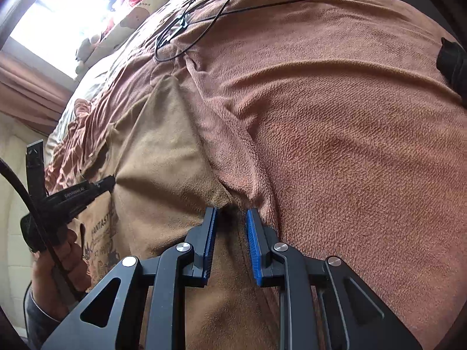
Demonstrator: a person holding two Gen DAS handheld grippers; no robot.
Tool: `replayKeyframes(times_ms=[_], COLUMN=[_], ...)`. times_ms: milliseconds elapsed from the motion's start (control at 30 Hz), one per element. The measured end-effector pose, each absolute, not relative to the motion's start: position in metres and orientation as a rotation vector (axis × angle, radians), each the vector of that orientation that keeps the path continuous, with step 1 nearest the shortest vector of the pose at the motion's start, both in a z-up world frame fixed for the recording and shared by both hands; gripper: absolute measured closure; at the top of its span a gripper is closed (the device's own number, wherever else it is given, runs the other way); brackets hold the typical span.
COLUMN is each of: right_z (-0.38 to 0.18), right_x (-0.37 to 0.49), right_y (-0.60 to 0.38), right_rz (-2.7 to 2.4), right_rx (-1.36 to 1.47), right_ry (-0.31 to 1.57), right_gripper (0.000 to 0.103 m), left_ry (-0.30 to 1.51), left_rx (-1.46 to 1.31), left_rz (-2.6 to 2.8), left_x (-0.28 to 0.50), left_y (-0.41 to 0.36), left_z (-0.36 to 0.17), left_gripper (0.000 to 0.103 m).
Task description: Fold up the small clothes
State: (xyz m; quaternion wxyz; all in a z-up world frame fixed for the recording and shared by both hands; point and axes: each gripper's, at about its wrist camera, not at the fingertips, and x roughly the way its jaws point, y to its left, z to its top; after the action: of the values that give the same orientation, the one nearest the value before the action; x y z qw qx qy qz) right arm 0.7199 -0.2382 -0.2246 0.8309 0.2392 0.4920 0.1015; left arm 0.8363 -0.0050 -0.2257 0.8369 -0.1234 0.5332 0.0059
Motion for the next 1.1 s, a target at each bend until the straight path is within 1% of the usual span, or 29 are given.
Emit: replayKeyframes(times_ms=[233,600,700,867,900,967,1100], right_z=[-0.213,-0.224,-0.237,-0.253,-0.254,-0.254,-0.253], right_x=[0.710,0.713,0.720,0.726,0.727,0.729,0.730], right_y=[-0.257,-0.253,-0.250,-0.246,-0.244,-0.243,-0.245], right_rz=[0.263,0.341,0.341,0.337,0.335,0.319,0.301], right_rx=[0.649,0.692,0.711,0.714,0.702,0.676,0.676], right_ry=[0.941,0.890,0.899,0.974,0.988,1.004,1.013], right_gripper=[0.085,0.085,0.085,0.085,0.086,0.092,0.095], left_ry=[1.104,1.129,1.135,1.142,1.146,1.168,1.189], left_rx=[-0.292,-0.367,-0.399,-0.457,-0.466,-0.488,-0.474], left_rz=[-0.025,-0.145,-0.176,-0.208,-0.221,-0.256,-0.288], left_x=[0.818,0.791,0.789,0.791,0.790,0.788,0.781], left_y=[-0.011,-0.044,-0.054,-0.068,-0.072,-0.082,-0.095], left_z=[-0.213,-0.210,-0.216,-0.224,-0.225,-0.229,-0.232], left_gripper=[0.096,0.096,0.096,0.096,0.096,0.096,0.097])
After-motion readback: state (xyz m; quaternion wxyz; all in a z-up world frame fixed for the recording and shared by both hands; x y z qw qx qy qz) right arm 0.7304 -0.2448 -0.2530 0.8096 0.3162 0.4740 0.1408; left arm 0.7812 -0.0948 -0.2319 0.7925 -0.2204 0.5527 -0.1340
